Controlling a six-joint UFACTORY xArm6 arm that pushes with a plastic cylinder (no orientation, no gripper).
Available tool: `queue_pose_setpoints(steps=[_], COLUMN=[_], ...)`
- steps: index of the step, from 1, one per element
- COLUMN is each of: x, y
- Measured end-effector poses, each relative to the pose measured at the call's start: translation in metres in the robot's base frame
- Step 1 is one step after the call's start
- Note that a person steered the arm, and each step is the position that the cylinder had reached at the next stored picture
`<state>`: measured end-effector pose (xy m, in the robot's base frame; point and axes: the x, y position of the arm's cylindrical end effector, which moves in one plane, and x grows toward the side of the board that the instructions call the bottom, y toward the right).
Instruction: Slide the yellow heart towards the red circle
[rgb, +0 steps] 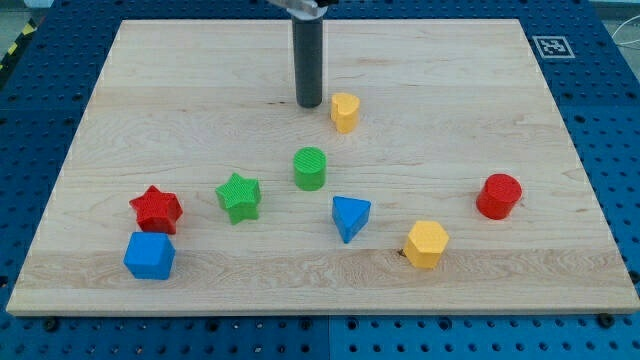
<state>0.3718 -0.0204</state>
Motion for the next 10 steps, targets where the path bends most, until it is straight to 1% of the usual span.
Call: queue_pose_setpoints(steps=[1, 2, 3, 4, 5, 6, 7, 8, 9, 10], x=[0.033, 0.054, 0.051, 0.033, 0.007, 0.001, 0.012, 0.012, 0.002, -0.018], y=[0.025, 0.069, 0.063, 0.009, -0.002, 0.003, 0.035, 0.075, 0.098, 0.092])
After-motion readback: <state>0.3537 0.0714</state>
